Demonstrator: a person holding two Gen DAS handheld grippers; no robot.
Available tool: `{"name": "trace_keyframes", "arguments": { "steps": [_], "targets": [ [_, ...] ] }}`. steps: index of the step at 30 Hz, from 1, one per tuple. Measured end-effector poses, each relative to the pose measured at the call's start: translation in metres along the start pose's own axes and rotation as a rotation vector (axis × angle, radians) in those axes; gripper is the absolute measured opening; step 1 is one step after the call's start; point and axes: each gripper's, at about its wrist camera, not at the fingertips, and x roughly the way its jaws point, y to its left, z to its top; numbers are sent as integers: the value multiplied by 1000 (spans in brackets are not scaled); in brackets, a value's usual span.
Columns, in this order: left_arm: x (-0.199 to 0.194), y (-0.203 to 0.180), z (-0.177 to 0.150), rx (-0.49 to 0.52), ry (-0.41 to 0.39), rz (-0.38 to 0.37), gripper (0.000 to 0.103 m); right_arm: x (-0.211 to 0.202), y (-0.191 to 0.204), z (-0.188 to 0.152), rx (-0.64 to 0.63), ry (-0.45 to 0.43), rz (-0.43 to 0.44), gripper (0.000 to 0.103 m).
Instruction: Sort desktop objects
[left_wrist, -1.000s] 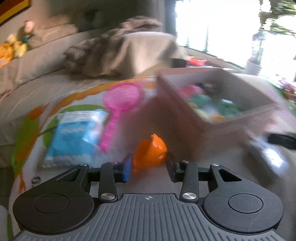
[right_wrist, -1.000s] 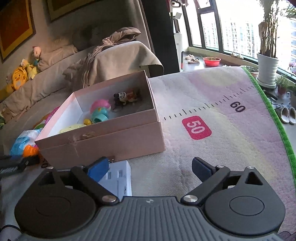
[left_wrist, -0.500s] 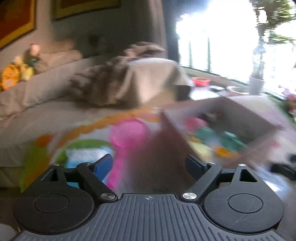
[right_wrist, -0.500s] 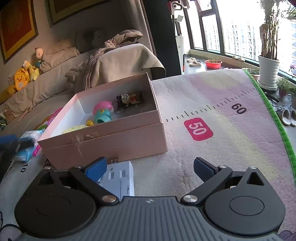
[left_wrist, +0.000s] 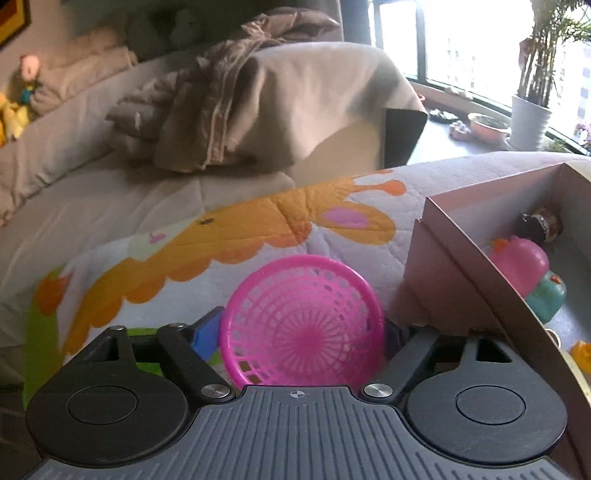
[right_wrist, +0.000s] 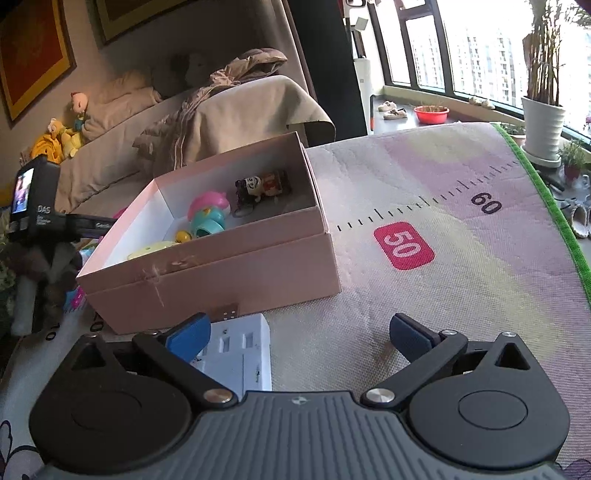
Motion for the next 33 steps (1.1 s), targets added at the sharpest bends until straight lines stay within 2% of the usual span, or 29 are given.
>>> {"name": "trace_keyframes", "arguments": {
  "steps": [6,10,16,18,22,24,29,33],
  "targets": [
    [-27,-9,-13,-3,-14,-26,86,1,1,0,-2,1,-1,103],
    [-72,-20,-38,-11,-30,-47,86,0,0,0,10,-3,8,103],
    [-138,-34,-89,-92,-55,-66,87,0,1,0,7,-2,3,103],
    [-151,-41,-104,-125,-50,-89,87,0,3,0,-3,1,-8,103],
    [-160,-61,-121,-166,-14,-196,87,0,5,0,-16,4,-29,103],
    [-169,-66,-123,-161,-24,-215,94,-1,4,0,-17,5,-39,103],
    [-194,-70,-134,-101,-66,-158,98,-12,4,-4,-41,9,-33,103],
    [-199,-68,-146,-57,-62,-101,100,-26,17,-10,-121,7,-2,103]
  ]
}}
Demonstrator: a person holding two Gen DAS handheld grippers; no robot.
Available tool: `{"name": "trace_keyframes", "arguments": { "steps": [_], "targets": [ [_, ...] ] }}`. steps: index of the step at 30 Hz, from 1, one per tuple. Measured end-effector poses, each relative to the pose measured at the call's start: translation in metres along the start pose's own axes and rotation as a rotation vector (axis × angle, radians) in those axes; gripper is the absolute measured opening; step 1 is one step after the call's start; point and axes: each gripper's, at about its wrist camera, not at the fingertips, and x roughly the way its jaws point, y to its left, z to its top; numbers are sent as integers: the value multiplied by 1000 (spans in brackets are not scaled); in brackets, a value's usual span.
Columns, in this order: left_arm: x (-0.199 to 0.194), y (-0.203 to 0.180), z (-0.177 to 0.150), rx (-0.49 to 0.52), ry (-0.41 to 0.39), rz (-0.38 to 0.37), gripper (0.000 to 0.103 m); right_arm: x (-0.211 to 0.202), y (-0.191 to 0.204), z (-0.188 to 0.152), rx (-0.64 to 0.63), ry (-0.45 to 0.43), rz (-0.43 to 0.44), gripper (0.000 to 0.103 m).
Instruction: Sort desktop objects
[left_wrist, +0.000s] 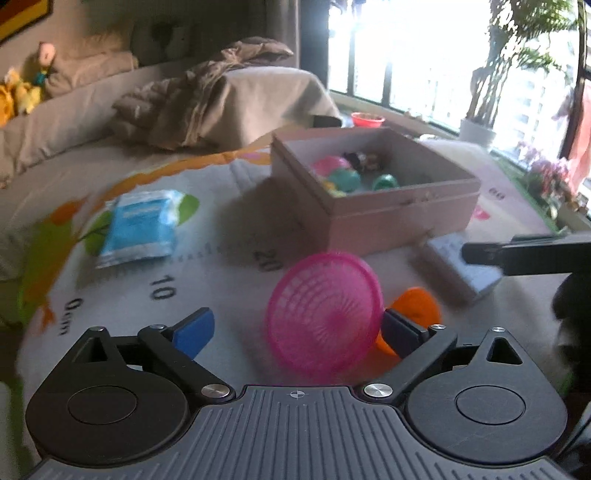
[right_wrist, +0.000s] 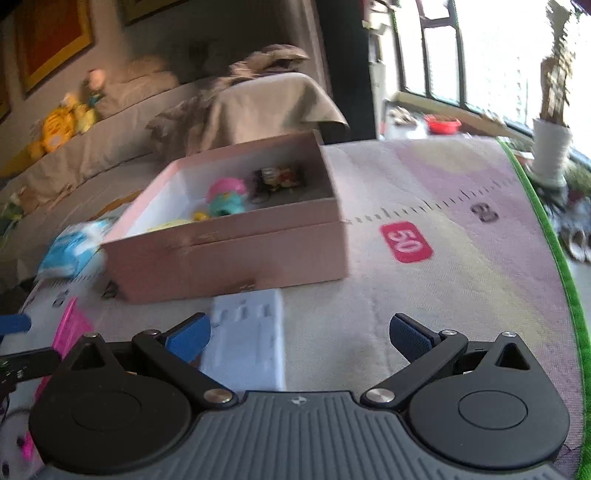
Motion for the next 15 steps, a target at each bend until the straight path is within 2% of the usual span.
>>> {"name": "trace_keyframes", "arguments": {
  "steps": [4,7,10,12,13,15],
  "targets": [
    [3,10,-2,-44,12,18,100,-7,15,-1,-66,-34,-21,103],
    [3,11,-2,-51,6,31,100,-16,26,-1,-87,-34,53,103],
    [4,11,-2,-58,8,45,101,-25,45,-7,-168,-24,143,100],
    [4,10,-2,-54,9,48,101,-29,60,-13,-238,-26,182,85],
    [4,9,-2,-49,10,49,101,-30,66,-15,-269,-26,188,81],
    [4,8,-3,-41,12,45,101,-29,75,-18,-308,-22,189,65]
  ]
}}
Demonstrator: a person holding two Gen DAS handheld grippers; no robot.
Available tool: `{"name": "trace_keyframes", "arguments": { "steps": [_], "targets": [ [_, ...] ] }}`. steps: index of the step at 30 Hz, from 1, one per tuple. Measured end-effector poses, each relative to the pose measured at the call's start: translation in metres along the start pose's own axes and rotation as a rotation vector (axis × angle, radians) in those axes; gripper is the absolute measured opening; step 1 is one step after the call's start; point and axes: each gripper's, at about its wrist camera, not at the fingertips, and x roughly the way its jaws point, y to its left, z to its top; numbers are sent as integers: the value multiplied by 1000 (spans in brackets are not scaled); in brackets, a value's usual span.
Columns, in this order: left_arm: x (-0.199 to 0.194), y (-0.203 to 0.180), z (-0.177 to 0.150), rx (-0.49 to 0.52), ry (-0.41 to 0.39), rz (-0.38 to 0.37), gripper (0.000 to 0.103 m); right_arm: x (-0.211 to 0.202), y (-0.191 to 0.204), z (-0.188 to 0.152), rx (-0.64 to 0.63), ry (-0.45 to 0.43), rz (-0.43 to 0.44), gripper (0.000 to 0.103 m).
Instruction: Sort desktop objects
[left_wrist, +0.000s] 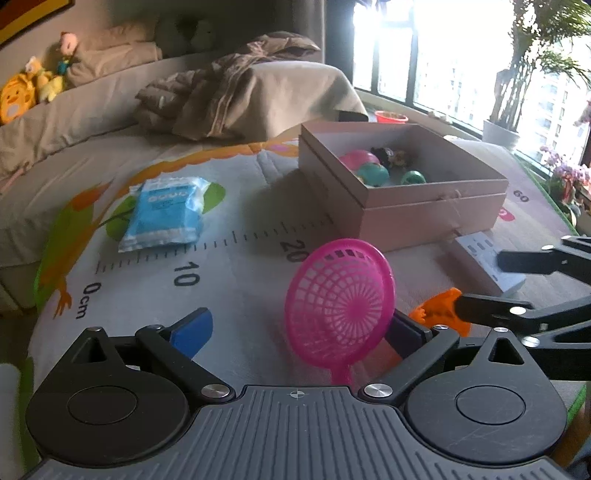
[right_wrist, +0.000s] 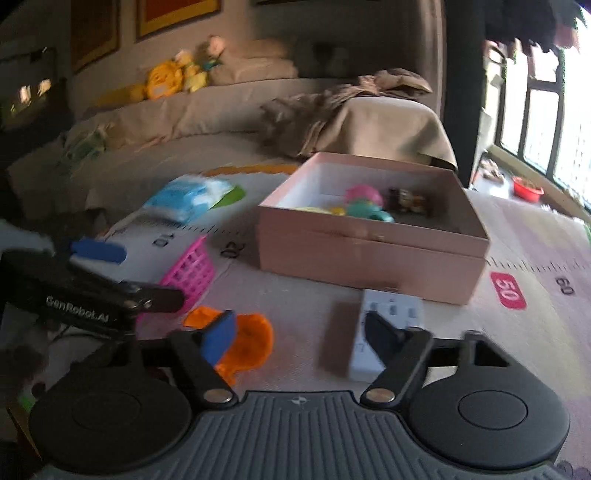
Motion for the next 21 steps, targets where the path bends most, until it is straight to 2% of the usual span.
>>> {"name": "trace_keyframes", "arguments": {
  "steps": [2,6,9,16,21],
  "targets": [
    [-1,-1,-1,0,5,-11,101,4,2,1,-6,20,-8,58],
    [-2,-5,-3,2,11,-26,102,15,-16,1,33,36,-168,59],
    [-2,-10,-3,24,6,-25,102,18,-31,-1,51,48,-254,59],
    [3,-20,-7,171,9,5,102,18,-58,-9,86,73,-348,59],
    [22,-12,-6,253,32,125,102,20,-69,-15,135,73,-359,81]
  ]
}}
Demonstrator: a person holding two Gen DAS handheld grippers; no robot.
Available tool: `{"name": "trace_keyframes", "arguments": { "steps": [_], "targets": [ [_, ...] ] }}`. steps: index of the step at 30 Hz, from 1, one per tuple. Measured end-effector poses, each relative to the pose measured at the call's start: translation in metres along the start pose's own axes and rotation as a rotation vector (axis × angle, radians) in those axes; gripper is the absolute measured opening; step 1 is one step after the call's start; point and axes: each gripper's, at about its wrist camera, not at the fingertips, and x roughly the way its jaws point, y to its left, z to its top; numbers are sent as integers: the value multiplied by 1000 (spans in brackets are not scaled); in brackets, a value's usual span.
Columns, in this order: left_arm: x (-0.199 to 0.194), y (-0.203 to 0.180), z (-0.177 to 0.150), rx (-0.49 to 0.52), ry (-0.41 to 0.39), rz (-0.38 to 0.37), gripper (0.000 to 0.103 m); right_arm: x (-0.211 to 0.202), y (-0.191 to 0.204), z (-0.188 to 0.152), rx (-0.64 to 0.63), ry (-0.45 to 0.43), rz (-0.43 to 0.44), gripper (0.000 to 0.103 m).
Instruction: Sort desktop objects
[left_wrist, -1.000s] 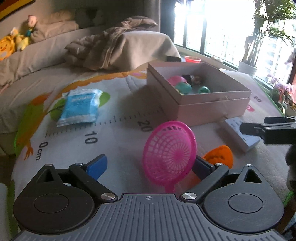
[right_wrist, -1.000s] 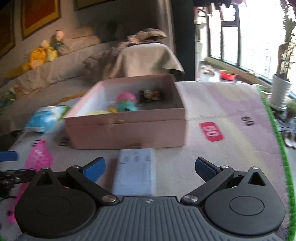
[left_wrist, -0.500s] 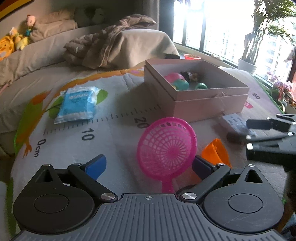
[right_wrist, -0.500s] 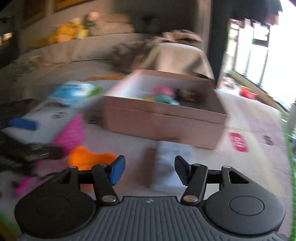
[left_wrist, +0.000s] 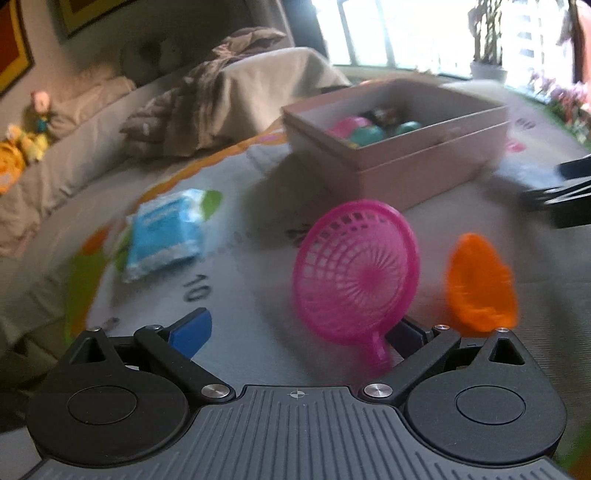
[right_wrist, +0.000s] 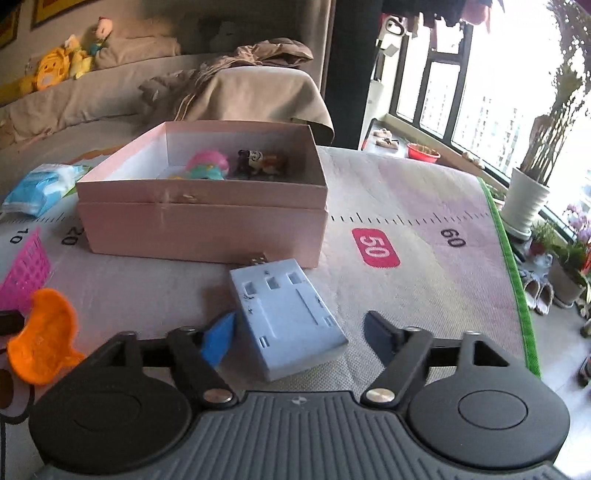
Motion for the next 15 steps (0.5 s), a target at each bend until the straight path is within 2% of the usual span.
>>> {"name": "trace_keyframes", "arguments": {
  "steps": [4,6,8,10,12,15],
  "targets": [
    [-3,14,10,-22,-25,71,102,0,-4,-1,20,2,15,85],
    [-13,19,16,-54,-62,54,102,1,-5,-2,35,6,24,87],
    [-27,22,21,-107,-94,-33,102,2,-7,-1,51,13,35,89],
    [-37,20,24,-135,-112,-166,102,4,-9,-1,65,20,46,89],
    [-43,7,25,-112,-117,-301,102,5,-12,-1,79,23,55,89],
    [-39,-24,22,-40,-81,-395,102,4,-14,-1,99,21,58,89]
  ]
}}
